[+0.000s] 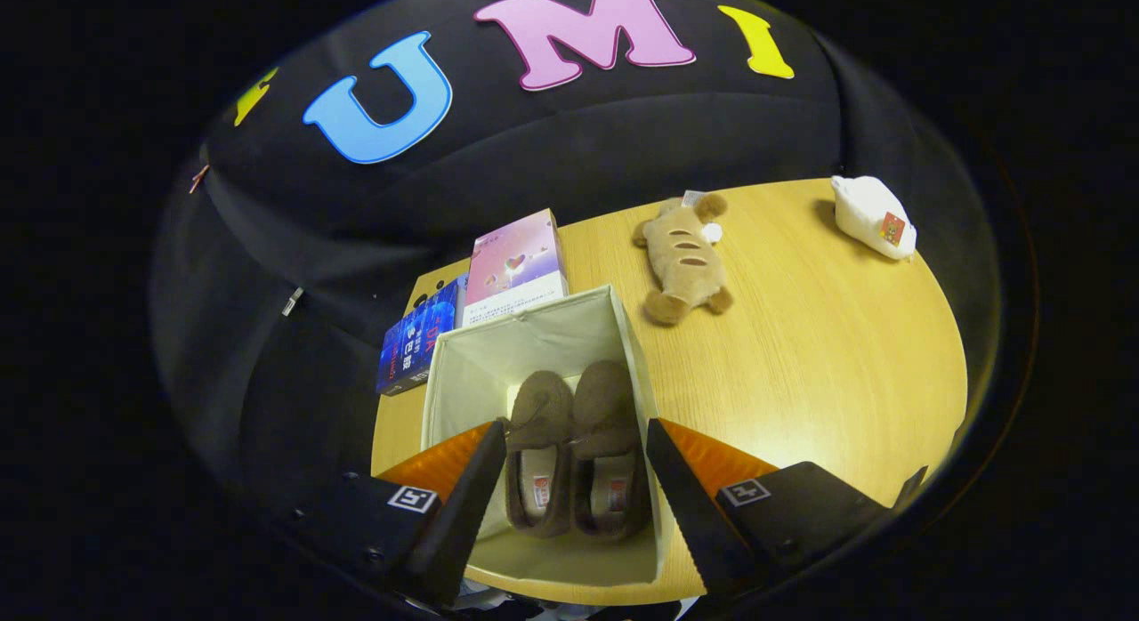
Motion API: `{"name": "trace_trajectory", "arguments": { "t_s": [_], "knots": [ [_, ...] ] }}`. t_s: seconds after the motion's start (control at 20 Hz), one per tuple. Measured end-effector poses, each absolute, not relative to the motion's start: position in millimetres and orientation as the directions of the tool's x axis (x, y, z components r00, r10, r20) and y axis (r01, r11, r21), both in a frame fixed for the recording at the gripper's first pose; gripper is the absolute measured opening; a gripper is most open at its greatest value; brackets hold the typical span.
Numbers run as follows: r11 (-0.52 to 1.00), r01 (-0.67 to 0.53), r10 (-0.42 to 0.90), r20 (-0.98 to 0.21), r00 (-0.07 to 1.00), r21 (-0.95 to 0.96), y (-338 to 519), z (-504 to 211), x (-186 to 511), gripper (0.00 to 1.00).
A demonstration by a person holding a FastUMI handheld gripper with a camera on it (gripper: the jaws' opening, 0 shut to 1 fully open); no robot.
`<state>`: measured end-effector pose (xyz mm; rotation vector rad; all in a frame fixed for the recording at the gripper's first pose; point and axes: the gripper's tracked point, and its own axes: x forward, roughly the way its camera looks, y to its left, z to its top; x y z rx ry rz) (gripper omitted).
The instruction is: Open the storage box then place both shoes into the box .Put the left shoe in first, then the right shoe, with the right side of both shoes facing outward in a uniform manner.
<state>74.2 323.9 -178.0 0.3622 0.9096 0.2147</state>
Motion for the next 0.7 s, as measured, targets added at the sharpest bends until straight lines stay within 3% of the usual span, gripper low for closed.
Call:
{"name": "trace_trajectory", "arguments": {
  "t_s": [0.35,0.7],
  "knots": [
    [0.947,-0.12,0.288,-0.621,0.729,0.299,267.4,-124.7,69.2,0.99],
    [0.958,-0.193,0.267,-0.408,0.873,0.213,182.7,-40.7,67.5,0.99]
  ]
}}
